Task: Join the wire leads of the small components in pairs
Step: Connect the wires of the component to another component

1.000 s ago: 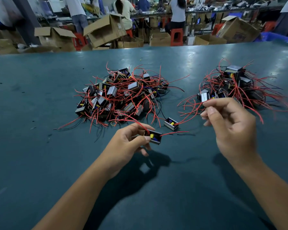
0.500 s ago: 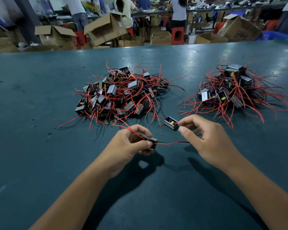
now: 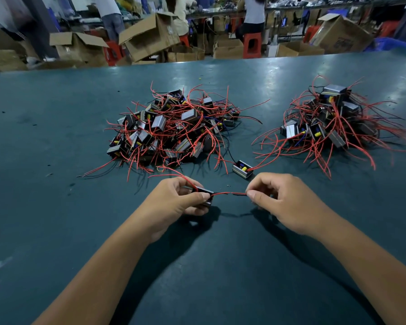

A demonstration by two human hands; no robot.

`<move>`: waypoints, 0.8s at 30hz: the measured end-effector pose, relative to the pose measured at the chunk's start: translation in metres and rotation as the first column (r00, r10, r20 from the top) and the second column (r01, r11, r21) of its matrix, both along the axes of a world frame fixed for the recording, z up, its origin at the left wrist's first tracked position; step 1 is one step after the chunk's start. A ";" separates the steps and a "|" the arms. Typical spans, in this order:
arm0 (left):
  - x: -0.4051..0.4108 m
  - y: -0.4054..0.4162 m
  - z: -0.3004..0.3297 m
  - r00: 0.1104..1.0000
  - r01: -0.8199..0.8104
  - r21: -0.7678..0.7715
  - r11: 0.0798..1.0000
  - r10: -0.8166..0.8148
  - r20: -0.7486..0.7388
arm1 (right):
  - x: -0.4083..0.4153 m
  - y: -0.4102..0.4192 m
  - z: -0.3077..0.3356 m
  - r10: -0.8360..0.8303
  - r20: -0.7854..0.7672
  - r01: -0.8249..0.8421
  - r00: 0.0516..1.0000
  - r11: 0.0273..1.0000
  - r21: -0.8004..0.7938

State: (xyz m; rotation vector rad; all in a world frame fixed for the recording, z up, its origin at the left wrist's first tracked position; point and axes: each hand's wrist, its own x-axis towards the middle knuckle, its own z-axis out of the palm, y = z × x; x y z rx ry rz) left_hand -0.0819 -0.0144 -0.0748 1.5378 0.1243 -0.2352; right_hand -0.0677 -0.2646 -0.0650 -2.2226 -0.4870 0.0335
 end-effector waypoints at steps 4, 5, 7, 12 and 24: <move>-0.001 0.007 0.002 0.994 0.044 0.415 0.909 -0.081 0.072 | 0.002 -0.002 -0.001 -0.012 -0.022 0.011 1.000 0.998 -0.063; -0.002 0.011 0.004 0.988 0.035 0.583 0.812 -0.114 0.100 | 0.002 -0.003 -0.001 -0.009 -0.014 0.008 1.000 0.997 -0.081; -0.004 0.021 0.011 0.965 -0.053 0.811 0.583 -0.178 0.191 | 0.002 -0.004 0.000 0.008 -0.009 -0.009 1.000 0.995 -0.098; -0.010 0.007 0.028 0.768 -0.095 0.739 0.667 -0.423 0.480 | -0.002 -0.002 0.002 0.111 0.118 -0.093 0.987 0.984 -0.153; -0.009 -0.013 0.010 0.736 -0.067 0.883 0.464 -0.575 0.357 | -0.002 0.002 -0.001 0.143 0.342 -0.080 0.929 0.978 -0.193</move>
